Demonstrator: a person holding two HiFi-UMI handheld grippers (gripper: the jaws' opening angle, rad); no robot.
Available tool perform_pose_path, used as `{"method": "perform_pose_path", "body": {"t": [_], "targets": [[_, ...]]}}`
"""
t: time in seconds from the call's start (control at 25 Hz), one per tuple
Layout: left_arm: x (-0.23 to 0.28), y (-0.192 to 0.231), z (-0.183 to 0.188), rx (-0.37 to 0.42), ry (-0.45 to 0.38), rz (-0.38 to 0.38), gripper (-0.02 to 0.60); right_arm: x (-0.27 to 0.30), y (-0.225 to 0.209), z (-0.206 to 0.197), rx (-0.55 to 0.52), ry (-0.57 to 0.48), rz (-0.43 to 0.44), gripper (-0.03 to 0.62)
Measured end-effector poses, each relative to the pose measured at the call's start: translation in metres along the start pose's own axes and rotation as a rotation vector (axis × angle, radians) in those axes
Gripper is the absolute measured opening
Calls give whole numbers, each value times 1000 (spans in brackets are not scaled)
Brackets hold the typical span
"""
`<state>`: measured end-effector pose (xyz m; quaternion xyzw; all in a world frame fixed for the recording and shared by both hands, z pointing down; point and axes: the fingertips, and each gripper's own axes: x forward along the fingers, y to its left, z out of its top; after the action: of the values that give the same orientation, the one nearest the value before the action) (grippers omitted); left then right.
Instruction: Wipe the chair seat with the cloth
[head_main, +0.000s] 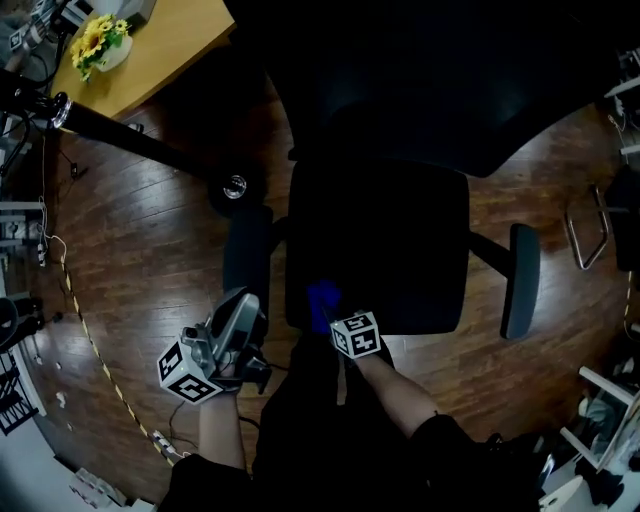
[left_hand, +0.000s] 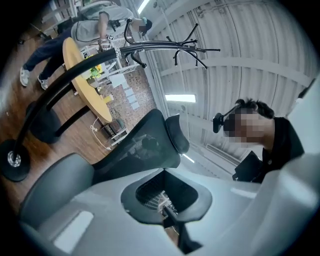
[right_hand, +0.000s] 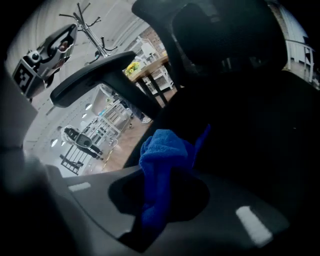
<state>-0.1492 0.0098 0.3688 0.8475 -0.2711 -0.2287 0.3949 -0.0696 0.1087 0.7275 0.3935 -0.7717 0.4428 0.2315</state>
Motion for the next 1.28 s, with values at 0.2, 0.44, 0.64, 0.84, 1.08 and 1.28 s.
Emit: {"method": "perform_pose_path", "body": {"t": [0.2, 0.44, 0.64, 0.84, 1.08, 1.28], "targets": [[32, -8, -17, -20, 57, -55, -8, -73, -104, -23, 86, -13, -205, 63], [73, -23, -40, -38, 136, -138, -8, -185, -202, -37, 180, -62, -421, 63], [91, -33, -51, -38, 173, -166, -8, -225, -231, -42, 198, -70, -491, 63], [96, -35, -60, -20, 199, -162, -8, -220, -232, -35, 213, -109, -513, 63], [91, -69, -49, 19, 228, -167, -8, -242, -110, 83, 145, -399, -187, 63], [112, -131, -12, 91, 188, -250, -8, -356, 13, 216, 25, -713, 94, 63]]}}
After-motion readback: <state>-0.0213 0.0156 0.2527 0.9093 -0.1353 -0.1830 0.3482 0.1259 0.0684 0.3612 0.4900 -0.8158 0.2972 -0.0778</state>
